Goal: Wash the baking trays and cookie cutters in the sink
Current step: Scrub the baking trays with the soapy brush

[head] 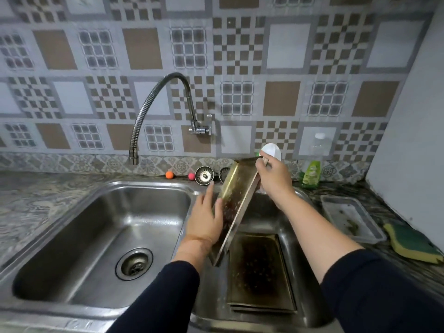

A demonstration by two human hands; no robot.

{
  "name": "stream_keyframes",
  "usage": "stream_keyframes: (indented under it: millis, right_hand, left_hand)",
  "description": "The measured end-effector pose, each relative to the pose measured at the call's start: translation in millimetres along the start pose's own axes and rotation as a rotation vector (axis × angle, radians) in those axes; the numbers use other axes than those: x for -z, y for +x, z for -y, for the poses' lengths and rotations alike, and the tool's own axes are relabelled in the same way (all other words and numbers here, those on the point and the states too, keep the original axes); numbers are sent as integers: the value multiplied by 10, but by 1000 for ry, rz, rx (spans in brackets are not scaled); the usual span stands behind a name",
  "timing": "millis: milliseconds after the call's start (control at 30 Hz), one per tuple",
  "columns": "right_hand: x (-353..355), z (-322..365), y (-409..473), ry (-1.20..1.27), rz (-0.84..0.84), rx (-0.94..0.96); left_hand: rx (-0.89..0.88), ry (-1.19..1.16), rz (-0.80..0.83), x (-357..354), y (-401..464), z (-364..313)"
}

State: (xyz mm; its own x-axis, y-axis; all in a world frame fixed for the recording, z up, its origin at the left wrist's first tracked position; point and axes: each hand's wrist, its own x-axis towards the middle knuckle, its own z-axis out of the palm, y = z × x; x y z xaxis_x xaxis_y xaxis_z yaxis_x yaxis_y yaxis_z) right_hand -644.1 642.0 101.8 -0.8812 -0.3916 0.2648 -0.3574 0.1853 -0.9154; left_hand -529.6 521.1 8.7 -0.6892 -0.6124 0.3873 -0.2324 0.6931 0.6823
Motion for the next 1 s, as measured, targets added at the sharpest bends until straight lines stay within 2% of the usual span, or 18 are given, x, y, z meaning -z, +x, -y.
stream_keyframes:
  millis: [100, 233, 333, 500, 633, 833, 1000]
  right_hand:
    - [-197, 177, -47, 139, 1, -16]
    - [-552, 308, -119, 219, -19, -48]
    - [-919, 325, -188, 198, -26, -83]
    - [-1261, 87, -284, -33, -97, -94]
    - [-1308, -96, -476, -292, -107, -84]
    - [-1301, -310, -702, -594, -68, -76]
    - [-1195, -521, -818, -626, -41, -113]
  left_hand:
    - [98, 90, 47, 229, 176, 349]
    - [145, -181, 252, 545, 210, 604]
    - [103, -328, 240, 784, 168, 923]
    - [194, -303, 235, 1196, 175, 1662]
    - [374, -244, 213, 1416, 129, 2241]
    - [538, -45, 358, 1337, 44, 2981]
    - [656, -2, 469, 1085, 2, 3278]
